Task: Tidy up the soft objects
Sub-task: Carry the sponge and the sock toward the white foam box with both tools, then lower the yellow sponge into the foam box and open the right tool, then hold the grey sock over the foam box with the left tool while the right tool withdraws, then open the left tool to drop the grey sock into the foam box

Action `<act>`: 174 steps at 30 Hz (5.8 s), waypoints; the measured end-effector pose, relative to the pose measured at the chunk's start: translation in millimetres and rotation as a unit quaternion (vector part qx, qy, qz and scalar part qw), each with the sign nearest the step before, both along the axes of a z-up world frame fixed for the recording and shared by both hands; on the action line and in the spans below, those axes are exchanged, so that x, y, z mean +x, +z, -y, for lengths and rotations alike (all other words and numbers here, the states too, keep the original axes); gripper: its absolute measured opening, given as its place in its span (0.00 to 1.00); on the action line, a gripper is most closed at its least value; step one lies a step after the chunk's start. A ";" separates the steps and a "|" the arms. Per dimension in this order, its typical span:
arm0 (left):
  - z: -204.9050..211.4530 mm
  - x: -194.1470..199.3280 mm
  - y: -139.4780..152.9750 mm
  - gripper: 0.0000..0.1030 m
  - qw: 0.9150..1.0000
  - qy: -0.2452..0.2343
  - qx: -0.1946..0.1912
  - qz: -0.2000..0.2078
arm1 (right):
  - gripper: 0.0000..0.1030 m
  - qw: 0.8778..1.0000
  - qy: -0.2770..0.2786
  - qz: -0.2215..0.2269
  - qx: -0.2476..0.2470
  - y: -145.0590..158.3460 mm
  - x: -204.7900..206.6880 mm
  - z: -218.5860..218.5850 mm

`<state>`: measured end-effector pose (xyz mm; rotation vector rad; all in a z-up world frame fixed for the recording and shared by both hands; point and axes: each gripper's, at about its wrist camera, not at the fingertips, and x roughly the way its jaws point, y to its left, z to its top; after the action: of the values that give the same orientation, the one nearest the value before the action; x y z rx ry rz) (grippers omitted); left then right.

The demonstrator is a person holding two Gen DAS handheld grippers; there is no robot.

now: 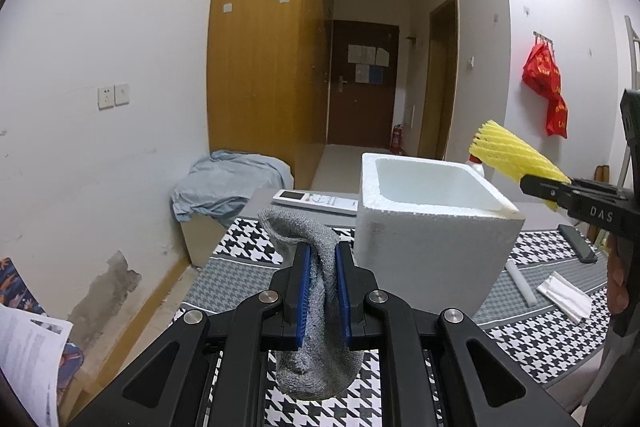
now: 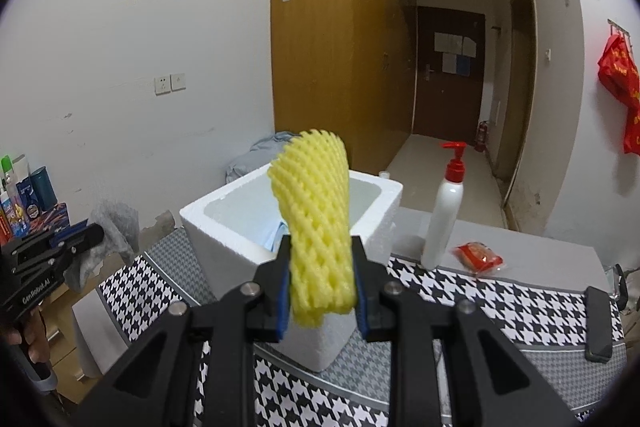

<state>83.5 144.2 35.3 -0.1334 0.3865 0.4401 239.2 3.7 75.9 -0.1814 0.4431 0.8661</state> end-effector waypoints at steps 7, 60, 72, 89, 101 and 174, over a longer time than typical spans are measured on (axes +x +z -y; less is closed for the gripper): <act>-3.1 8.5 -5.6 0.13 1.000 0.007 -0.005 -0.005 | 0.29 1.000 0.002 -0.013 -0.003 0.6 10.5 -14.1; -3.5 8.9 14.1 0.13 1.000 -0.005 0.002 0.013 | 0.87 1.000 0.001 -0.008 0.010 -0.4 12.0 -10.8; 11.7 16.9 28.1 0.13 0.999 -0.028 0.012 0.023 | 1.00 1.000 -0.011 -0.016 0.020 -1.6 11.4 9.0; 20.8 46.3 43.5 0.13 0.997 -0.069 0.015 0.026 | 1.00 0.999 -0.033 -0.013 0.019 -12.2 6.1 37.5; 25.7 68.6 48.2 0.13 0.996 -0.086 0.022 0.022 | 1.00 0.999 -0.045 -0.022 0.017 -20.7 6.0 53.8; 71.0 47.8 17.9 0.99 0.988 -0.130 0.003 0.080 | 1.00 0.990 -0.125 -0.033 0.050 -42.8 -5.4 142.9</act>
<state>131.3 73.1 53.2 -0.1108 0.2398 0.1713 233.8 -139.2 33.1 -0.0030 0.4722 0.6467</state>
